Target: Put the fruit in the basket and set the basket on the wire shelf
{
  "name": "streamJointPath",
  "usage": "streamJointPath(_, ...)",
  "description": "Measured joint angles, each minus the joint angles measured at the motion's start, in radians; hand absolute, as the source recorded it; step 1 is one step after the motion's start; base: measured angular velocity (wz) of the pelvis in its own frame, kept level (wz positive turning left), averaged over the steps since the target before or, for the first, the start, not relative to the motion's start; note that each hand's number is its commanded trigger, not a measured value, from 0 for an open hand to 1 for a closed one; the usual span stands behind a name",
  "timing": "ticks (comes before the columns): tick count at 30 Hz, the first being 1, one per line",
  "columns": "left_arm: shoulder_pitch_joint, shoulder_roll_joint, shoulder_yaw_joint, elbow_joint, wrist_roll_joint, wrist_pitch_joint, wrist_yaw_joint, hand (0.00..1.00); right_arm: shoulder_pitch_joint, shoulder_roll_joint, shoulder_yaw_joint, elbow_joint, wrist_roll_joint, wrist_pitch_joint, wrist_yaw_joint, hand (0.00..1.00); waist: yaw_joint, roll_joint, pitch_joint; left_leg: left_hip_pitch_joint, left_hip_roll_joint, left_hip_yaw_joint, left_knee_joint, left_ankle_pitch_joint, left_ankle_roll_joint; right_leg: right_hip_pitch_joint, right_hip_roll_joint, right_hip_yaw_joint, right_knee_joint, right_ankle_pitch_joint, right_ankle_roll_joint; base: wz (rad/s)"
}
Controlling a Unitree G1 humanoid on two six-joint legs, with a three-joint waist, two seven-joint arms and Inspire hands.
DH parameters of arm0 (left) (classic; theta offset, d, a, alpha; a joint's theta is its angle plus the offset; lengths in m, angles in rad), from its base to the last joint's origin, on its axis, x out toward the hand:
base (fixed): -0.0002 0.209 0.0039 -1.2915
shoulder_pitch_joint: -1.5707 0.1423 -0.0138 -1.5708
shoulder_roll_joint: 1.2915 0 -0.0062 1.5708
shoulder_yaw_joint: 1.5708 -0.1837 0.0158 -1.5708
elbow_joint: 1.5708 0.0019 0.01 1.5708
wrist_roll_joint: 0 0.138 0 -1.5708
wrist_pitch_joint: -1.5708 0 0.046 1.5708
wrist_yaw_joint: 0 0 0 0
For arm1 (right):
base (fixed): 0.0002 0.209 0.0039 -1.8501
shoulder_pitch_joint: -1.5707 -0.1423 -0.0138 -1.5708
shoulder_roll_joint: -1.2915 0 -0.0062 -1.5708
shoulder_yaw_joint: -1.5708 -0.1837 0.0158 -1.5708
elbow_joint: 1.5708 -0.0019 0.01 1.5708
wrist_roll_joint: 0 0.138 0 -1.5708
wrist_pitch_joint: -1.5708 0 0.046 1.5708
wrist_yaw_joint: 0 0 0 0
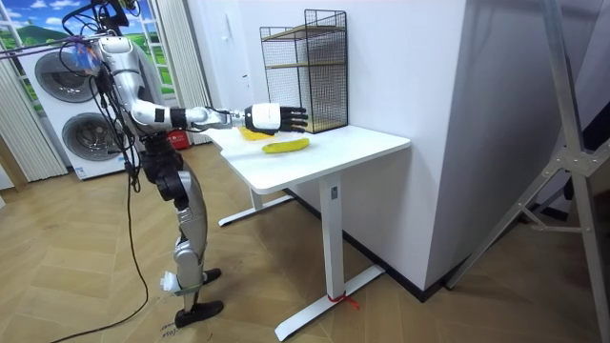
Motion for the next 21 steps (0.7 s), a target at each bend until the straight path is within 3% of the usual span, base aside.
streamJointPath(7,0.004,0.0,0.0,-0.012,0.0,0.011,-0.006,0.0,0.0,0.0,0.001,0.028,-0.004,0.028,0.065,0.0,0.009,-0.012,0.012,-0.006,-0.004,0.0,0.0,0.0,0.0,-0.002,0.0,0.001,-0.006,0.0,0.0,0.0)
streamJointPath(15,0.01,0.005,0.024,-0.014,0.0,0.029,-0.008,0.0,-0.026,-0.013,0.0,0.128,0.0,0.04,0.149,0.0,0.009,-0.039,-0.0027,0.004,-0.006,-0.001,-0.002,0.001,0.001,0.005,-0.001,0.005,-0.012,0.0,0.001,0.0)
streamJointPath(21,0.015,0.005,0.032,-0.016,0.0,0.036,-0.002,0.0,-0.057,-0.021,0.0,0.174,-0.003,0.05,0.179,0.0,0.008,-0.035,0.001,0.015,-0.007,-0.007,-0.003,0.0,0.001,0.021,-0.001,-0.001,-0.013,0.0,0.001,0.02)
